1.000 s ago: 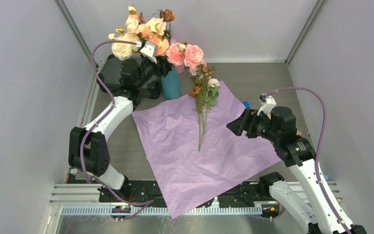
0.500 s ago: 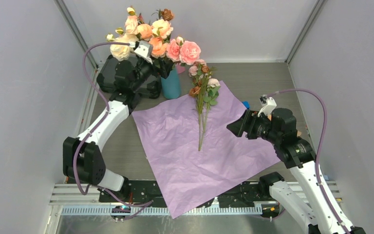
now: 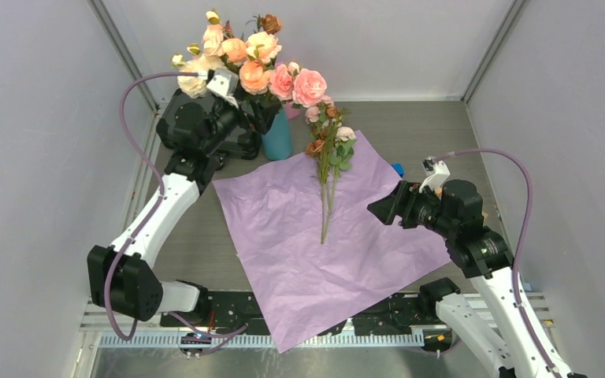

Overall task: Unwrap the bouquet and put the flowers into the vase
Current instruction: Insert the fake flower into the vase, then pick up the fake flower from the wrapping paper.

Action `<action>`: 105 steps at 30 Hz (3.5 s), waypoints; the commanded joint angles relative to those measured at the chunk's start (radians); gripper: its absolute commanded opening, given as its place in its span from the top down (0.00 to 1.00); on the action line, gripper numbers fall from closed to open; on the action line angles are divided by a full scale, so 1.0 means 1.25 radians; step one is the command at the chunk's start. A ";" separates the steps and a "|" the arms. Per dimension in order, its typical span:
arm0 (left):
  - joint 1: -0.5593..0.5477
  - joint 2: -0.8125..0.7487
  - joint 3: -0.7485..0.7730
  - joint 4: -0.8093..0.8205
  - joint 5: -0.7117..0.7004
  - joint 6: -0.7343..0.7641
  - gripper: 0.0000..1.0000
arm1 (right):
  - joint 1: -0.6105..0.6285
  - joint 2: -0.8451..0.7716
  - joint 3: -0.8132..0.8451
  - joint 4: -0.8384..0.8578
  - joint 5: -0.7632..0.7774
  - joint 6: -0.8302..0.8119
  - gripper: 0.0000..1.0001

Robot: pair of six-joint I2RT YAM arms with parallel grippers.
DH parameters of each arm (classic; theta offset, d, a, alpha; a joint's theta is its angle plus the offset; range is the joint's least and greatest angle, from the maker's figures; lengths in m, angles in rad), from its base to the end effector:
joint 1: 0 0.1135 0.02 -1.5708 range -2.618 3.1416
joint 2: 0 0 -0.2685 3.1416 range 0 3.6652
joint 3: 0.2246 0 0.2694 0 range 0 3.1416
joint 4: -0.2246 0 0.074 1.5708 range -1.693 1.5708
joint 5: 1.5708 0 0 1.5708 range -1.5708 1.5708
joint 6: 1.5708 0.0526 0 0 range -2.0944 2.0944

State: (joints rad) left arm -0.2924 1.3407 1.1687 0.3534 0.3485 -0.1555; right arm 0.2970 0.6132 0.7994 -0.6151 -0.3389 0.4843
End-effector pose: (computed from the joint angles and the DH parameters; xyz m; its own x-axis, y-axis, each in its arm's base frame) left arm 0.3292 -0.1179 0.4114 0.0789 -0.1758 -0.9813 0.6122 0.7854 -0.0915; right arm 0.1477 0.0635 0.3242 -0.6150 0.2710 -0.7405 -0.3150 0.7765 0.5458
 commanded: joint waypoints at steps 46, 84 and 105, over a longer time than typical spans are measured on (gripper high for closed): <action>0.002 -0.299 -0.159 -0.719 -0.140 0.002 0.00 | 0.063 0.858 0.202 0.442 0.117 0.191 0.49; 0.002 -0.295 -0.157 -0.731 -0.169 0.011 0.00 | 0.063 1.063 0.280 0.499 0.211 0.217 0.83; 0.002 -0.295 -0.156 -0.729 -0.167 0.013 0.01 | 0.063 0.942 0.251 0.383 0.424 0.108 1.00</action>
State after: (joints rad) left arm -0.2924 0.9825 0.9596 -0.5594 0.1390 -0.1497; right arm 0.3775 1.8702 1.1164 -0.1081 0.0841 0.6708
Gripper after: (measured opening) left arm 0.995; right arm 0.132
